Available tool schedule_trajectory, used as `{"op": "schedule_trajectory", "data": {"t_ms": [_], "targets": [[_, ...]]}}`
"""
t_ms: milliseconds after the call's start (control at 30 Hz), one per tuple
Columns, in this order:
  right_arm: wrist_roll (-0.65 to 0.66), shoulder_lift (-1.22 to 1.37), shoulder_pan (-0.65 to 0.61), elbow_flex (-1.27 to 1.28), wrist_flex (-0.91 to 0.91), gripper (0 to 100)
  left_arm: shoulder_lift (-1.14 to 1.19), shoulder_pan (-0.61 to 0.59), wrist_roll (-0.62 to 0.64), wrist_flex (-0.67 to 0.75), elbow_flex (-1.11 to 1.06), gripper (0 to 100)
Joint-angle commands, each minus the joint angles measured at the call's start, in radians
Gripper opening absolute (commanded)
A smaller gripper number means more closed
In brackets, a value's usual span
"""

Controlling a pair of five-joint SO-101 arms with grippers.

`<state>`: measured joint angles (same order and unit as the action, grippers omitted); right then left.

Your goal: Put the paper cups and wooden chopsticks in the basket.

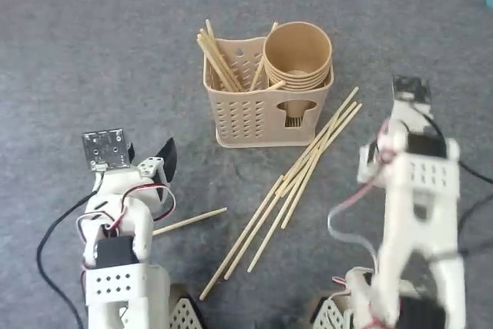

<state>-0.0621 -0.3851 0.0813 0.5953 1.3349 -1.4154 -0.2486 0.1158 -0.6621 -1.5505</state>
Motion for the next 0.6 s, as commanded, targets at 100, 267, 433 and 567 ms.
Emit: {"op": "schedule_trajectory", "data": {"t_ms": [100, 267, 433, 567], "targets": [[-0.187, 0.173, -0.209, -0.078, -0.128, 0.9, -0.015, -0.012, 0.015, 0.011, 0.005, 26], [-0.318, 0.240, -0.348, -0.074, -0.232, 4.0, -0.015, -0.014, 0.015, 0.011, 0.005, 26], [-0.379, 0.292, -0.429, -0.005, -0.344, 16.2, -0.015, -0.014, 0.015, 0.012, 0.005, 26], [-0.382, 0.326, -0.430, 0.015, -0.395, 17.2, -0.015, -0.014, 0.011, 0.014, 0.004, 26]]}}
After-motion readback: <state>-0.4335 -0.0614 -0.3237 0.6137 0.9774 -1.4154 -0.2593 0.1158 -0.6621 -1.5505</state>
